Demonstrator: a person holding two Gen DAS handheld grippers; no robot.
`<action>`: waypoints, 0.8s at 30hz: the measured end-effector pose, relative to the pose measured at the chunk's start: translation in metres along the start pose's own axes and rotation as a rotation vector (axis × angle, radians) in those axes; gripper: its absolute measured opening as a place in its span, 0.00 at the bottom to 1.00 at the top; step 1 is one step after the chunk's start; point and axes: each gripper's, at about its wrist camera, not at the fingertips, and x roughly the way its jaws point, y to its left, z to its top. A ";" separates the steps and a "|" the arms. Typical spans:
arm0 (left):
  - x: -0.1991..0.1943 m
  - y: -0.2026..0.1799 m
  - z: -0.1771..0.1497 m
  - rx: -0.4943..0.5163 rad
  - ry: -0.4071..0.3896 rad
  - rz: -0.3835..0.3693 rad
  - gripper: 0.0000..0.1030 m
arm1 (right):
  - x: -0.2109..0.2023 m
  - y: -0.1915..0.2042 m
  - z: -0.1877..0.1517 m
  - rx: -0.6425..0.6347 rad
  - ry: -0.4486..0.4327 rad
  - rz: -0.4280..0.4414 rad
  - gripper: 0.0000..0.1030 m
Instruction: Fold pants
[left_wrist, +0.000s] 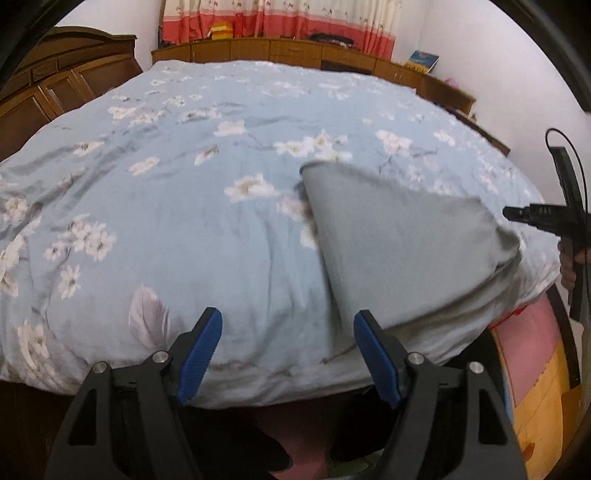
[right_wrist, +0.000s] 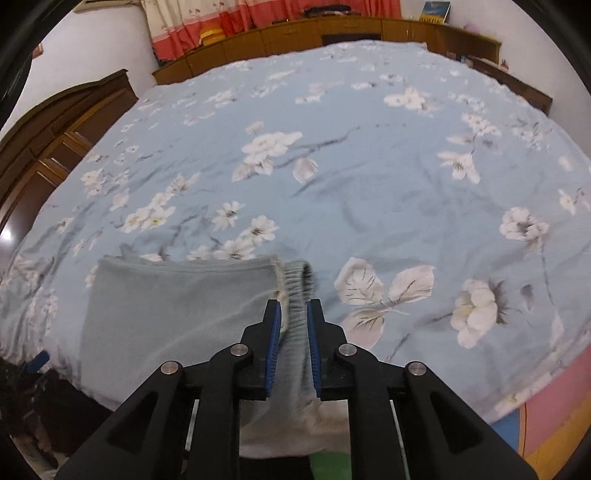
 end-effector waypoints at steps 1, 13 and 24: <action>0.000 -0.001 0.004 0.002 -0.003 0.000 0.75 | -0.005 0.007 -0.002 -0.001 0.001 0.001 0.15; 0.055 -0.049 0.062 0.030 -0.007 -0.104 0.74 | 0.034 0.080 -0.041 -0.168 0.097 0.020 0.15; 0.109 -0.051 0.061 0.086 0.061 -0.149 0.45 | 0.033 0.029 -0.046 -0.153 0.073 -0.074 0.07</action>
